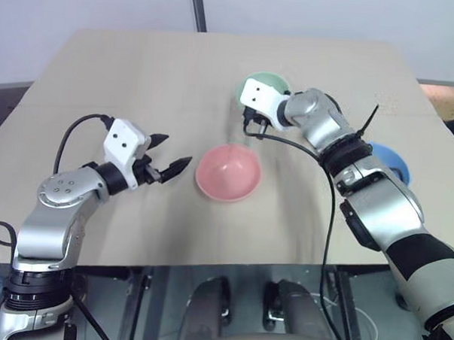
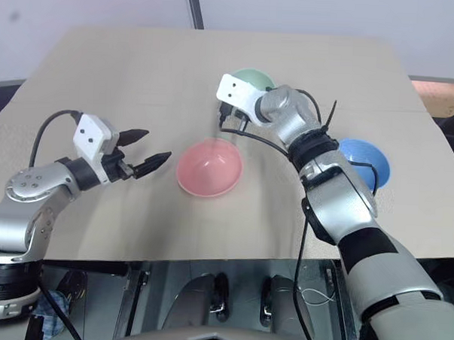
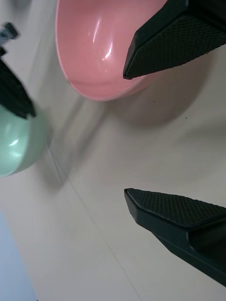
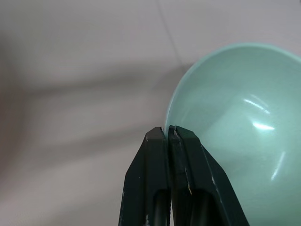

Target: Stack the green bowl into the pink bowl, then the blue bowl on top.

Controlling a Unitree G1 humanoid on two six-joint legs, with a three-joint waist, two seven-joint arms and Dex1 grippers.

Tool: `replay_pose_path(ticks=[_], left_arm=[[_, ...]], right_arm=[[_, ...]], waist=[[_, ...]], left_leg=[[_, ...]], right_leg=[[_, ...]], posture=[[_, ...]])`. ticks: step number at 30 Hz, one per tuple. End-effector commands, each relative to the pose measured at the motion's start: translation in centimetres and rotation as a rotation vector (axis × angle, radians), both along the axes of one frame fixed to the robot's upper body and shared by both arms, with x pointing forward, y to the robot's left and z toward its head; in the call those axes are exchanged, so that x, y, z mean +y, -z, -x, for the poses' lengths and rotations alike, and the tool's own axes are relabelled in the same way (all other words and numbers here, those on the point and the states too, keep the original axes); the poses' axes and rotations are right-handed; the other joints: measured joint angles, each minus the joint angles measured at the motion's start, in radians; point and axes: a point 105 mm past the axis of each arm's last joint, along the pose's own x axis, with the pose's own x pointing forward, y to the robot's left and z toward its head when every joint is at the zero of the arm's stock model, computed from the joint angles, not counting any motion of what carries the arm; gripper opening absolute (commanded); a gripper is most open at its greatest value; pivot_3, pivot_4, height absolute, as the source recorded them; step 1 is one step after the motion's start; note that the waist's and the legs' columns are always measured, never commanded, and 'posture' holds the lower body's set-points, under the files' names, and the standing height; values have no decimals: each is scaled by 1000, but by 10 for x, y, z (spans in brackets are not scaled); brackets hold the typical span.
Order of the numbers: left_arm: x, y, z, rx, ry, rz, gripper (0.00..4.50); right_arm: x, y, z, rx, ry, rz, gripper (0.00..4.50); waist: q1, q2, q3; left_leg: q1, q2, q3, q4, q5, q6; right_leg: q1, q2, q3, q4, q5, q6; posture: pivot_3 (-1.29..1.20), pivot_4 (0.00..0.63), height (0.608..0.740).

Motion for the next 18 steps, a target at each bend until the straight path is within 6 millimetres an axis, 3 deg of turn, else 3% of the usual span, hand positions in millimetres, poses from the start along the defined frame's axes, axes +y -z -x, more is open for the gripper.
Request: replay_pose_path(ticks=[1,6,10,14,18], left_arm=[[-3,-13,2,-56,18,-14,3937],[-5,-10,-2,-45,36,-17,3937],[-11,-8,-9,-34,76,-22,3937],[-15,-8,-13,-31,108,-31,3937],[-16,-10,-16,-32,119,-34,3937]], right_arm=[[12,-38,32,-10,-148,-99,135],[20,-49,113,181,-433,-197,135],[10,-40,169,349,-666,-190,135],[4,-31,191,389,-741,-171,135],[6,-27,191,370,-724,-166,135]], waist=[[1,0,0],[3,0,0],[7,0,0],[16,-1,-1],[16,-1,-1]], left_leg=[[0,0,0,0,0,0],[-1,0,-1,0,0,0],[0,0,-2,0,0,0],[0,0,-2,1,0,0],[0,0,-2,2,0,0]], right_leg=[[0,0,0,0,0,0],[0,0,0,-1,0,0],[0,0,-1,1,0,0],[1,0,-2,1,0,0],[0,1,-2,2,0,0]], posture=[[0,150,740],[0,150,740],[0,150,740],[0,150,740],[0,150,740]])
